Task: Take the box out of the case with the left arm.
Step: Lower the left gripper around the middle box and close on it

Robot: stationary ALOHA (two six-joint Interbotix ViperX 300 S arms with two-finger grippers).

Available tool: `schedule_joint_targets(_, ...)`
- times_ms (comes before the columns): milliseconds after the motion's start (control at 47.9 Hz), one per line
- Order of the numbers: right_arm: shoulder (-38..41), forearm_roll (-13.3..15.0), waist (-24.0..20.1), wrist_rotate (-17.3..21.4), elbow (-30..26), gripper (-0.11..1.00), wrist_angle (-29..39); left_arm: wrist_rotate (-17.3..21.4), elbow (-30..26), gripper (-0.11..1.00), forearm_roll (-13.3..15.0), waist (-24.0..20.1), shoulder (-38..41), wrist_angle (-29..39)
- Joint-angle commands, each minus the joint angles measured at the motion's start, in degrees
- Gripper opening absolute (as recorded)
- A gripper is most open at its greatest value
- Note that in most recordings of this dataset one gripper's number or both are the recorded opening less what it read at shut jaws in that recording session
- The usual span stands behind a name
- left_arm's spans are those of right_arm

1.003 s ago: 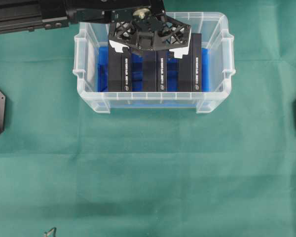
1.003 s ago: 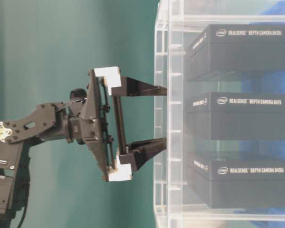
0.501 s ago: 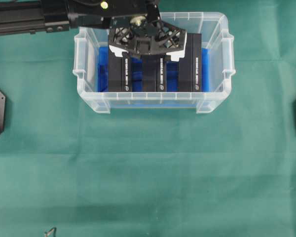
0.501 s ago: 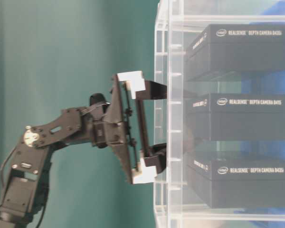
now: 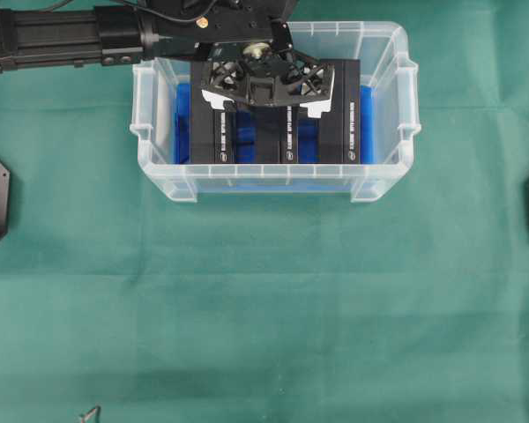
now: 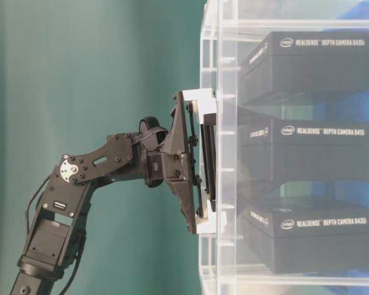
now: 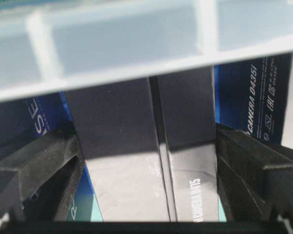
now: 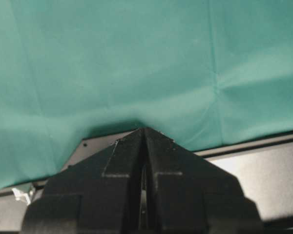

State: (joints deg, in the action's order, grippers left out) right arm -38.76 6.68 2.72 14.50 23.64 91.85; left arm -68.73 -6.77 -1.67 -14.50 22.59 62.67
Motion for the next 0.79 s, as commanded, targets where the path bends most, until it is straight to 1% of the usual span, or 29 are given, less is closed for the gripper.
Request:
schedule_joint_targets(0, 0.0, 0.4, 0.1, -0.1, -1.0, 0.00, -0.3, 0.0, -0.8, 0.87, 0.1, -0.1, -1.0, -0.2)
schedule_joint_targets(63, 0.0, 0.5, 0.1, 0.0, -1.0, 0.00, -0.4, 0.0, -1.1, 0.87, 0.2, 0.0, -0.9, -0.2)
schedule_joint_targets(125, 0.0, 0.7, 0.1, 0.0, -1.0, 0.00, -0.3, -0.2, -1.5, 0.83, 0.3, -0.1, -0.9, -0.2)
schedule_joint_targets(167, 0.0, 0.8, 0.1, 0.0, -1.0, 0.00, -0.3, -0.5, -1.6, 0.76, 0.3, 0.0, -0.9, -0.2)
schedule_joint_targets(230, 0.0, 0.8, 0.1, 0.0, -1.0, 0.00, -0.3, -1.0, -1.8, 0.63, 0.3, 0.0, -0.9, -0.2)
schedule_joint_targets(251, 0.0, 0.8, 0.1, 0.0, -1.0, 0.00, -0.3, -1.1, -1.8, 0.62, 0.3, 0.0, -0.9, -0.2)
schedule_joint_targets(648, 0.0, 1.1, 0.1, 0.0, -1.0, 0.00, -0.3, -1.2, -1.8, 0.62, 0.8, -0.1, -1.5, 0.6)
schedule_joint_targets(773, 0.0, 1.2, 0.1, 0.0, -1.0, 0.00, -0.3, -1.8, -2.0, 0.63, 0.8, 0.0, -3.0, 2.0)
